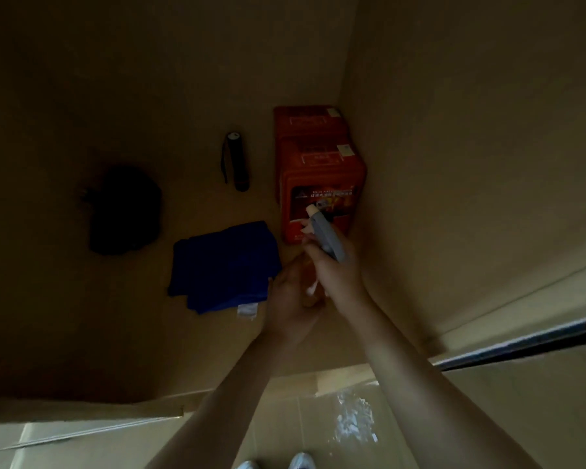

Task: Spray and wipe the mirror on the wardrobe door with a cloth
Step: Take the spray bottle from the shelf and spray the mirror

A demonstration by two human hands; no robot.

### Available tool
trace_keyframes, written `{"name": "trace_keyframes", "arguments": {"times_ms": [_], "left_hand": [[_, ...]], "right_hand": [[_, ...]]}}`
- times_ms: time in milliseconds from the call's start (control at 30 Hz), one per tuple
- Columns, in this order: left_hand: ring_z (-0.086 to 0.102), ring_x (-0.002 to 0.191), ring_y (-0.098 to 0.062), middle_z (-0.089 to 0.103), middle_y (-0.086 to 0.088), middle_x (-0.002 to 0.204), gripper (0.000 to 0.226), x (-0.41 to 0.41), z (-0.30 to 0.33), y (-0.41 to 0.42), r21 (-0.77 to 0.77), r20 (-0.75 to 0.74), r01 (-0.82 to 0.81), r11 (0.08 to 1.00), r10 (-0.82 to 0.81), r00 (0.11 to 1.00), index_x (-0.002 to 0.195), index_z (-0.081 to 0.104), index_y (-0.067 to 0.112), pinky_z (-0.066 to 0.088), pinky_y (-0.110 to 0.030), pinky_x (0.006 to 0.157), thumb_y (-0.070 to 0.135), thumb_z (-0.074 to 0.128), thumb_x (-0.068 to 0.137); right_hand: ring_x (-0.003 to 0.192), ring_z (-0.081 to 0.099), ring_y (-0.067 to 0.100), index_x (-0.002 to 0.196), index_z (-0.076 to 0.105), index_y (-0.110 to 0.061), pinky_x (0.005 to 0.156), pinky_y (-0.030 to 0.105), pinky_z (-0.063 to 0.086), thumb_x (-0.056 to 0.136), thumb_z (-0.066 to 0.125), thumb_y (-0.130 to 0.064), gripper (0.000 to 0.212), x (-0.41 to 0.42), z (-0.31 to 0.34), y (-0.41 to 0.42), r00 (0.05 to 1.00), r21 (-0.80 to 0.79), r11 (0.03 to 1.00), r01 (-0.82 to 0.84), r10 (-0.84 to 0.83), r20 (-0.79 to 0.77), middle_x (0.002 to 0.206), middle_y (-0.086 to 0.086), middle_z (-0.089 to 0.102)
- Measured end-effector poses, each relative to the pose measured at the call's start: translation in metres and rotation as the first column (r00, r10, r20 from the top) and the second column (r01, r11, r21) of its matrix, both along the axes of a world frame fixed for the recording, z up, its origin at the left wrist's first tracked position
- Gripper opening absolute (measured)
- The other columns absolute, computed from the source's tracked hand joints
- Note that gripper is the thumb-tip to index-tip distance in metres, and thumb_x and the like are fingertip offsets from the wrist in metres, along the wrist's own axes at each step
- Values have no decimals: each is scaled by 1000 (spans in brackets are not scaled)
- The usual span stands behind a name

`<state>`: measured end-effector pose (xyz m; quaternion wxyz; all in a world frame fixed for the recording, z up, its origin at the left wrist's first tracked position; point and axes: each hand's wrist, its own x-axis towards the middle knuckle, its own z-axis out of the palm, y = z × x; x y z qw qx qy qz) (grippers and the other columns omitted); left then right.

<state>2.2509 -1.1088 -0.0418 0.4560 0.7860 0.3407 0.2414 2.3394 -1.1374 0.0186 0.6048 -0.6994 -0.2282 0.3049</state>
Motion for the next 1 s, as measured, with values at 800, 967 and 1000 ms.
{"name": "trace_keyframes", "arguments": {"times_ms": [800,967,1000], "left_hand": [[62,100,-4,64,10,112,64,-162,86,-83,38,128,74,997,-78,989,121,55,26,54,-24,83,32,88,66],[59,97,6,61,18,106,58,-222,101,-106,90,120,157,983,-167,979,115,54,32,50,-12,78,26,87,68],[61,96,2,63,15,107,58,-233,104,-110,91,122,164,982,-175,977,116,56,29,53,-17,79,26,87,67]], "right_hand": [[93,60,-1,110,60,-38,80,13,48,91,61,-9,35,-163,97,-99,953,219,958,-186,122,277,107,-8,65],[114,58,13,129,54,-13,97,22,47,87,62,-2,44,-216,96,-129,934,235,948,-214,128,333,119,-5,64],[115,57,14,129,54,-13,100,26,47,86,63,-4,45,-225,98,-133,927,250,942,-225,128,352,119,-5,64]]}}
